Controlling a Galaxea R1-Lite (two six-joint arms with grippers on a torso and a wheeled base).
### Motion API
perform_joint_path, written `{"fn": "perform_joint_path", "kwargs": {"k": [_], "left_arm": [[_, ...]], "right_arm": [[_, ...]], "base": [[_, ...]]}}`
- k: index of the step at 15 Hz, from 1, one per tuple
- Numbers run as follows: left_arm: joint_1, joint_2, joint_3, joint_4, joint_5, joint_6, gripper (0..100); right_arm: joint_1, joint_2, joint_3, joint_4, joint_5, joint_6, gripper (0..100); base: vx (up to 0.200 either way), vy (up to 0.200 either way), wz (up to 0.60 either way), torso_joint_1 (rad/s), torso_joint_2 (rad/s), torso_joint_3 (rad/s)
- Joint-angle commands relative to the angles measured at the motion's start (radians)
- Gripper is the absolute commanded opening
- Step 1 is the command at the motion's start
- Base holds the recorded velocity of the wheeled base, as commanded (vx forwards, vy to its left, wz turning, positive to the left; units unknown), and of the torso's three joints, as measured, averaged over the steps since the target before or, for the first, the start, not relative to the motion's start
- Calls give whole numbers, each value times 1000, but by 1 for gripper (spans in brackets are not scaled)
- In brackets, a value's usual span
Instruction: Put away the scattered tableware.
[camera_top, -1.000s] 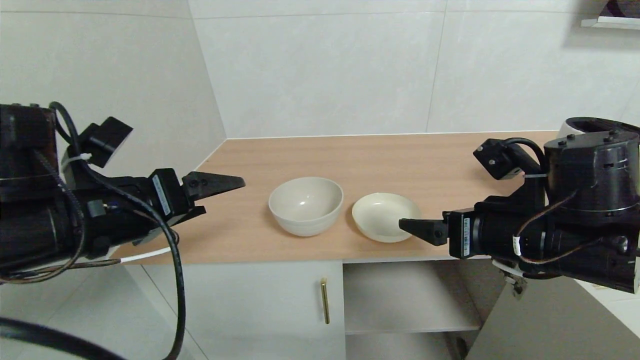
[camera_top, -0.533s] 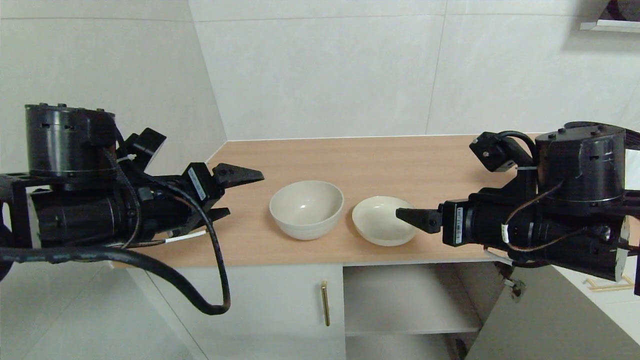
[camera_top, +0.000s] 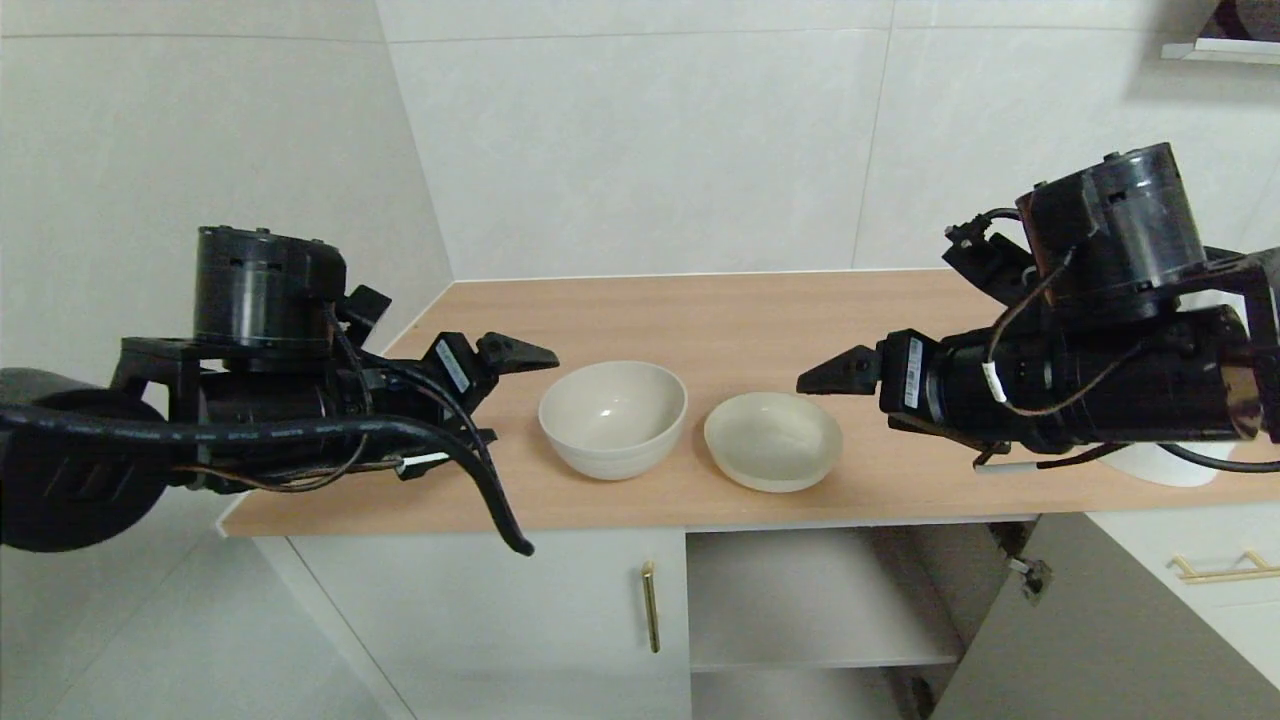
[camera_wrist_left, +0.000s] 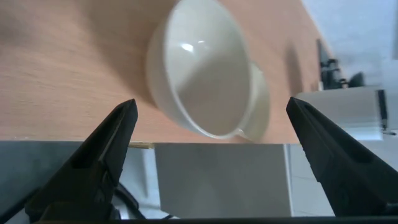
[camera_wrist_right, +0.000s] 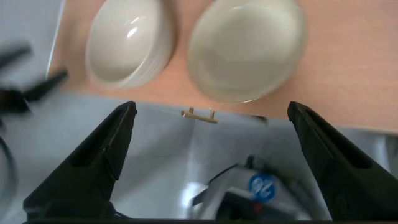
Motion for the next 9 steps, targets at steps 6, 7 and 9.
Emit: {"fn": "perform_joint_path", "kwargs": {"k": [6, 7, 9], "left_arm": [[-8, 181, -18, -43, 20, -15, 100], [-10, 181, -18, -46, 20, -21, 100], [-16, 181, -18, -46, 20, -22, 100]], "right_arm": [[-35, 72, -70, 40, 0, 29, 100], [-34, 71, -67, 40, 0, 27, 100], [-34, 71, -64, 40, 0, 27, 100]], "base": [[0, 0, 0, 0, 0, 0], [0, 0, 0, 0, 0, 0], [0, 0, 0, 0, 0, 0]]}}
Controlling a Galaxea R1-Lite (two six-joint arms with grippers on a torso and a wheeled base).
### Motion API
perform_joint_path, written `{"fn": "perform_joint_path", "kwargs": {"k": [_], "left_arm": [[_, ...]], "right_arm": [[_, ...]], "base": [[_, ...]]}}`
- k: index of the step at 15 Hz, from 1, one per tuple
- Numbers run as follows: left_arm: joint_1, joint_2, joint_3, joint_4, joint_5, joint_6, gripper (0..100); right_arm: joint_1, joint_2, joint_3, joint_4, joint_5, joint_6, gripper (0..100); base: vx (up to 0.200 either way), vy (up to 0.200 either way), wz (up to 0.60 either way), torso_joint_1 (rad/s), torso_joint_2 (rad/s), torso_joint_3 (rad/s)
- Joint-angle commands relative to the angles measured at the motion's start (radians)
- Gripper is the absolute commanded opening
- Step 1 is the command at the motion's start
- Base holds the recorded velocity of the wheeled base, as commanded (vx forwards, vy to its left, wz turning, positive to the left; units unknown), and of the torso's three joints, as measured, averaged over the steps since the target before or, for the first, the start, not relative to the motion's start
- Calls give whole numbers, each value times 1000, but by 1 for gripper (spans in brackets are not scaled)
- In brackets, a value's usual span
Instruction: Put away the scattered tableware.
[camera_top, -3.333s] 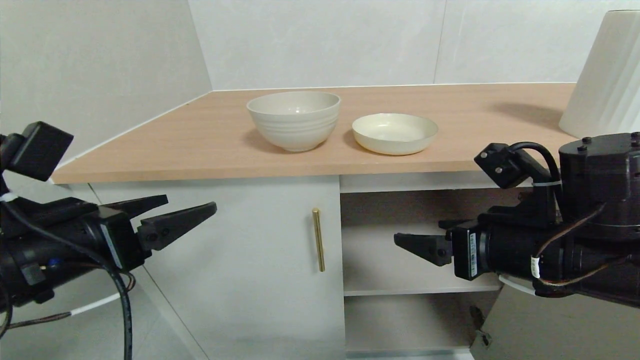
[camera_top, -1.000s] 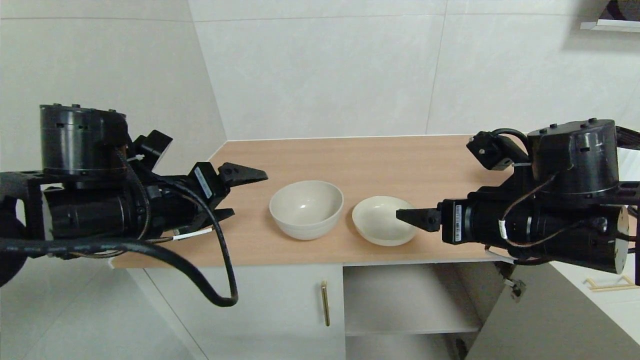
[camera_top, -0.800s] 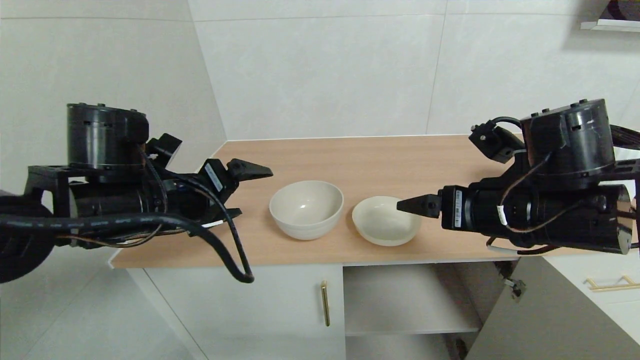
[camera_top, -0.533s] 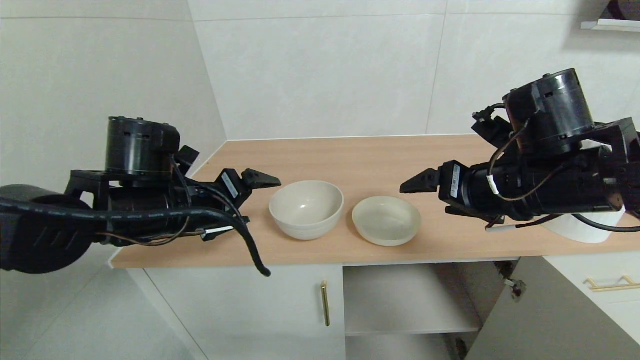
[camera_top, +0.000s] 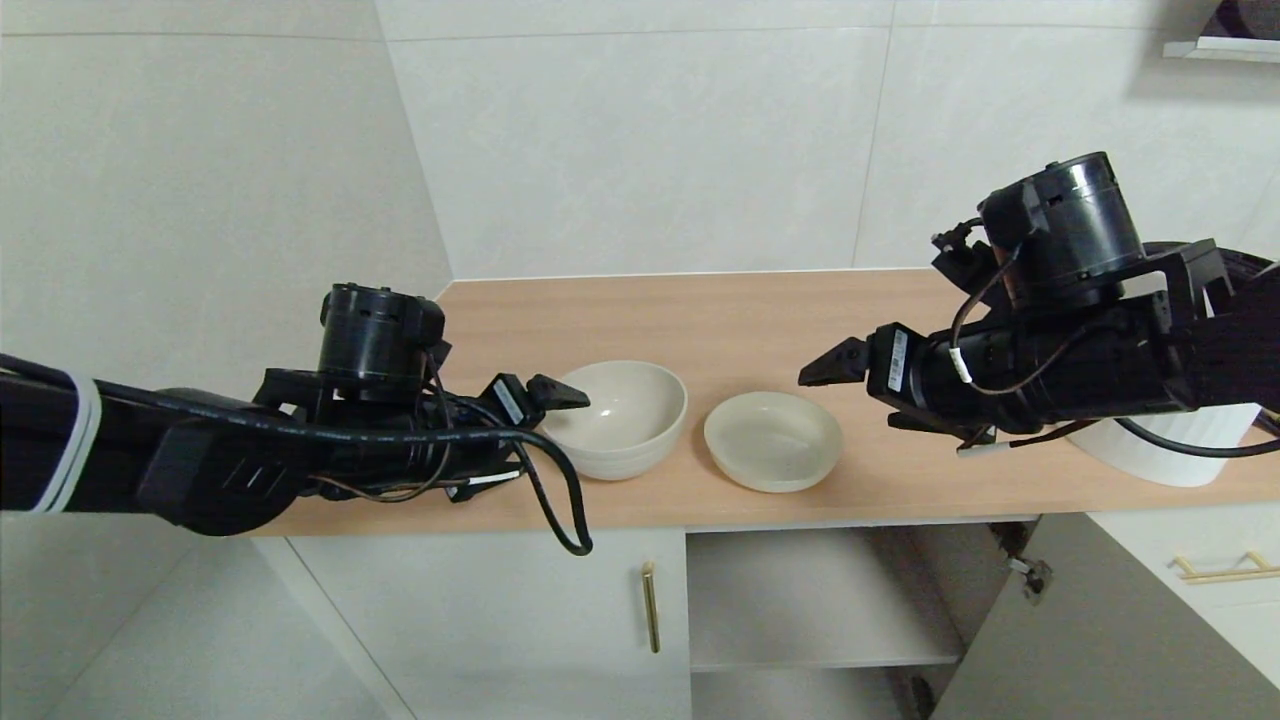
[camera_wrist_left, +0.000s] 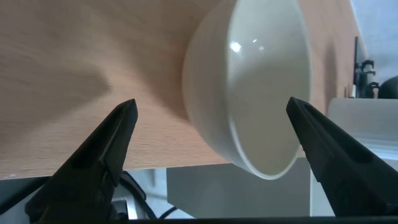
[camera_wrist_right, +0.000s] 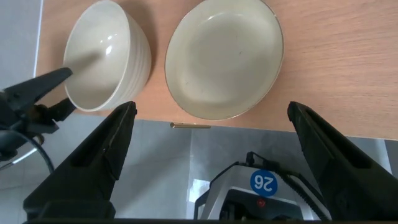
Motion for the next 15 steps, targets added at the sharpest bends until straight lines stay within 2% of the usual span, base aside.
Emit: {"fn": "perform_joint_path", "kwargs": {"k": [1, 7, 8, 15], "left_arm": [[-4, 15, 1, 0, 0, -1, 100], [-13, 18, 4, 0, 2, 1, 100], [-13, 19, 2, 0, 9, -1, 0], [-13, 5, 2, 0, 16, 1, 0]], "right_arm": [[1, 1, 2, -1, 0, 0, 100], [3, -3, 2, 3, -5, -3, 100], [3, -1, 2, 3, -5, -3, 100], [3, 5, -1, 6, -11, -6, 100]], "base": [[0, 0, 0, 0, 0, 0], [0, 0, 0, 0, 0, 0], [0, 0, 0, 0, 0, 0], [0, 0, 0, 0, 0, 0]]}}
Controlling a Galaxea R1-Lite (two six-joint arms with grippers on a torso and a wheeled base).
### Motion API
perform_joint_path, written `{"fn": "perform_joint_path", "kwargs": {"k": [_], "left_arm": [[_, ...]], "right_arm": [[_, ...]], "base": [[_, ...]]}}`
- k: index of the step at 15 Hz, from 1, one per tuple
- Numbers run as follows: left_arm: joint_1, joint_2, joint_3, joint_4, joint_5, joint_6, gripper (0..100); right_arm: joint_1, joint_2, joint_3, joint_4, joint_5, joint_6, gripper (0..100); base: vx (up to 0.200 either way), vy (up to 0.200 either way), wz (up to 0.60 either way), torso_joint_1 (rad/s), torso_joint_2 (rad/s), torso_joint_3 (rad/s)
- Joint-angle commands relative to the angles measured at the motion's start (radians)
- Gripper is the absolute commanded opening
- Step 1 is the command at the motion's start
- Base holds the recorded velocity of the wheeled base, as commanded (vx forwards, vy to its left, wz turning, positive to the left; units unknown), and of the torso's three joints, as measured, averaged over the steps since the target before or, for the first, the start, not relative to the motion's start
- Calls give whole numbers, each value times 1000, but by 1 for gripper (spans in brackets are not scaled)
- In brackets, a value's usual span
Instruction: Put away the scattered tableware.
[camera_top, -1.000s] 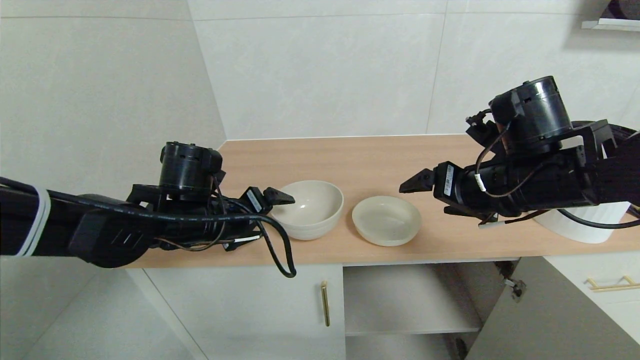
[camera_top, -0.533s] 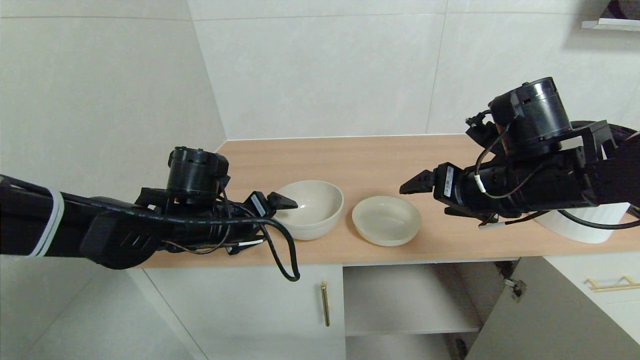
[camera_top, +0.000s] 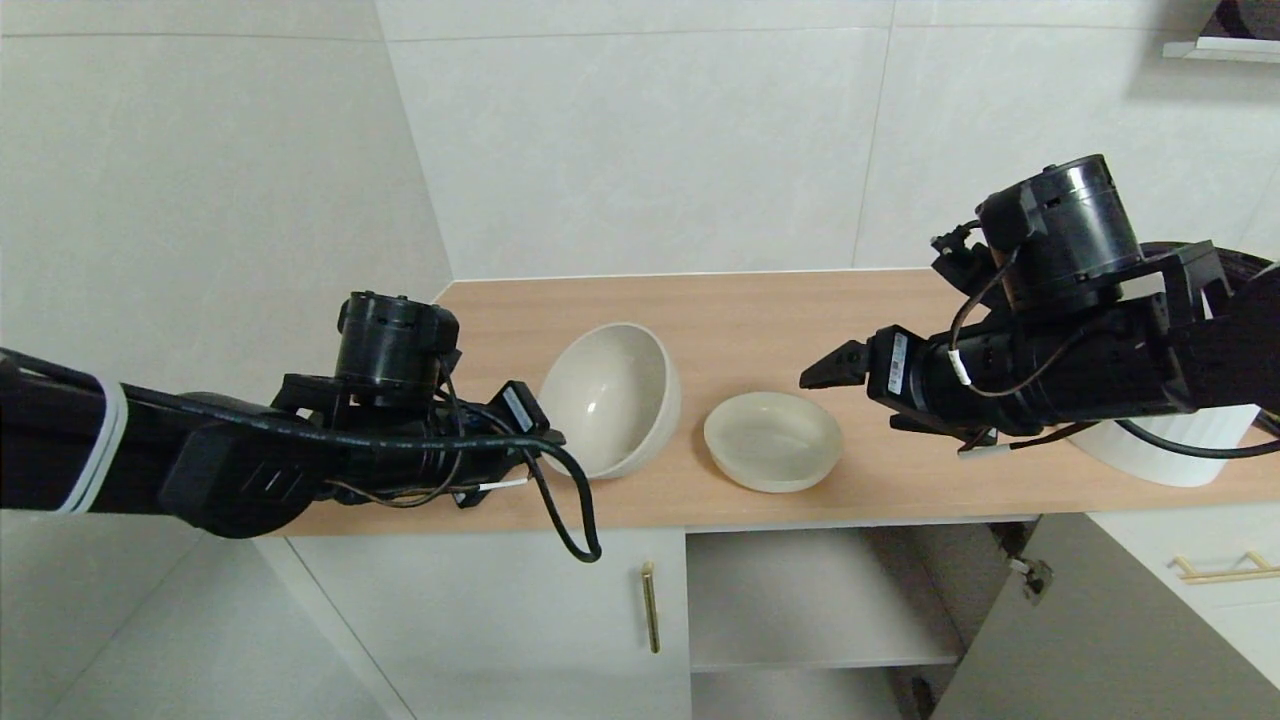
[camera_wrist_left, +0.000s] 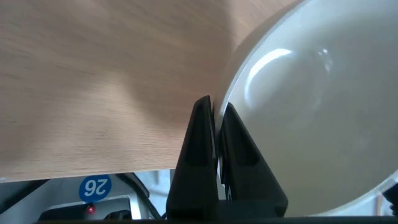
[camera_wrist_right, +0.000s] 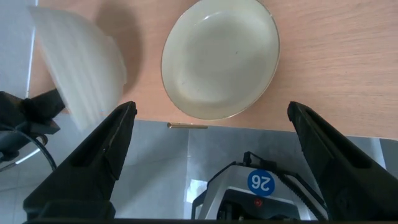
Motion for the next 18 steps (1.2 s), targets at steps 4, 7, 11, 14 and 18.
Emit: {"fn": "perform_joint_path", "kwargs": {"k": [4, 7, 11, 14, 18], "left_arm": [[-1, -19, 2, 0, 0, 0, 0], [-1, -29, 2, 0, -1, 0, 0], [-1, -38, 4, 0, 0, 3, 0], [-1, -39, 4, 0, 0, 3, 0], [-1, -39, 4, 0, 0, 4, 0]], "right_arm": [[1, 91, -8, -4, -153, -53, 100], [5, 195, -11, -12, -314, -105, 100], [4, 270, -17, -53, -322, -105, 100], [4, 276, -17, -53, -322, -103, 100], [4, 270, -14, -53, -322, -105, 0]], "base": [[0, 0, 0, 0, 0, 0], [0, 0, 0, 0, 0, 0], [0, 0, 0, 0, 0, 0], [0, 0, 0, 0, 0, 0], [0, 0, 0, 0, 0, 0]]}}
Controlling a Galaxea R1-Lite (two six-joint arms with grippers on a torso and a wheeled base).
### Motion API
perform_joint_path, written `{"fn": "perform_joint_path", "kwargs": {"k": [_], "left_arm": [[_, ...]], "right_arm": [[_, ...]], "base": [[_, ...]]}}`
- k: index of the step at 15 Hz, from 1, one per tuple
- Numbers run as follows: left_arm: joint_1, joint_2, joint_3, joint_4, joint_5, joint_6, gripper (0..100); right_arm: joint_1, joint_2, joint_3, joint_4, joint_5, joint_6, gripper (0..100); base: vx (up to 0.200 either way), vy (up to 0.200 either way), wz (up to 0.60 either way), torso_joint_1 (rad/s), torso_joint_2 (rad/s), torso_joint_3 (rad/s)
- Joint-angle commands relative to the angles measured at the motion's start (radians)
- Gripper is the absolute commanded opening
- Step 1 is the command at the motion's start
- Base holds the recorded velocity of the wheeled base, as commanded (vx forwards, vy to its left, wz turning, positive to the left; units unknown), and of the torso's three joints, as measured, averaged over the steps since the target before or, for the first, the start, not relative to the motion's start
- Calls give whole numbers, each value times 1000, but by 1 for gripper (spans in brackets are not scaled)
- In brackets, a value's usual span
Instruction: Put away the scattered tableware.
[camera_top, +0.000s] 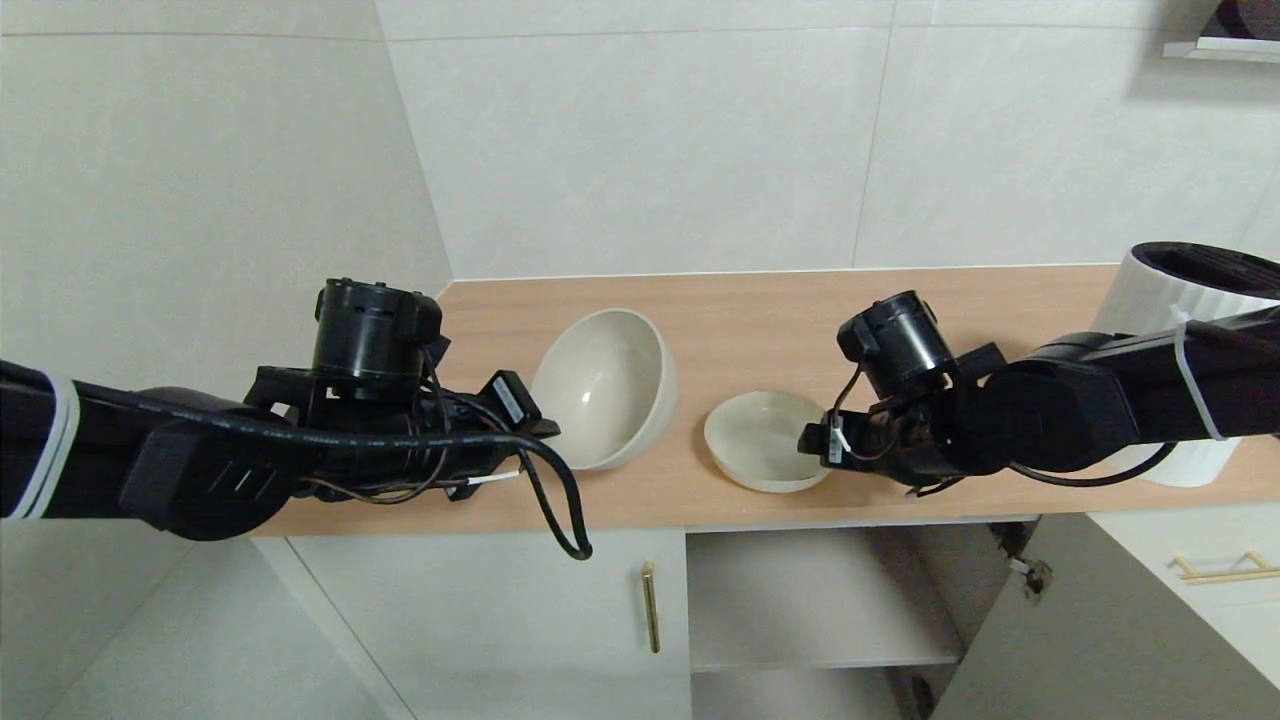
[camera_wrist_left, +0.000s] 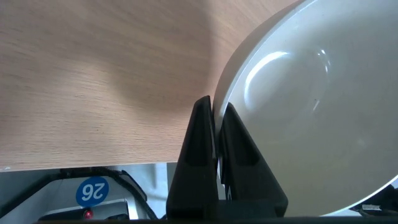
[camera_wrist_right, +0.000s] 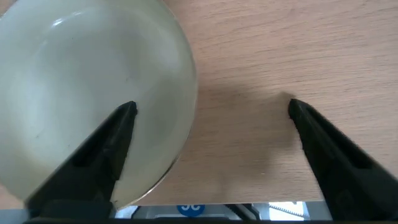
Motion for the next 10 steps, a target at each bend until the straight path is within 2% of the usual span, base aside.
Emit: {"fn": "perform_joint_path", "kwargs": {"k": [1, 7, 9, 10], "left_arm": [[0, -3, 0, -1, 0, -2, 0], [0, -35, 21, -1, -2, 7, 0], [0, -61, 49, 2, -2, 46, 0], [0, -99, 87, 2, -2, 90, 0]], "right_arm": [[1, 0, 1, 2, 1, 0, 0], [1, -51, 9, 8, 7, 3, 0], [1, -97, 32, 13, 15, 2, 0], [1, -147, 66, 14, 30, -3, 0]], "base": [[0, 0, 0, 0, 0, 0], [0, 0, 0, 0, 0, 0], [0, 0, 0, 0, 0, 0], [0, 0, 0, 0, 0, 0]]}}
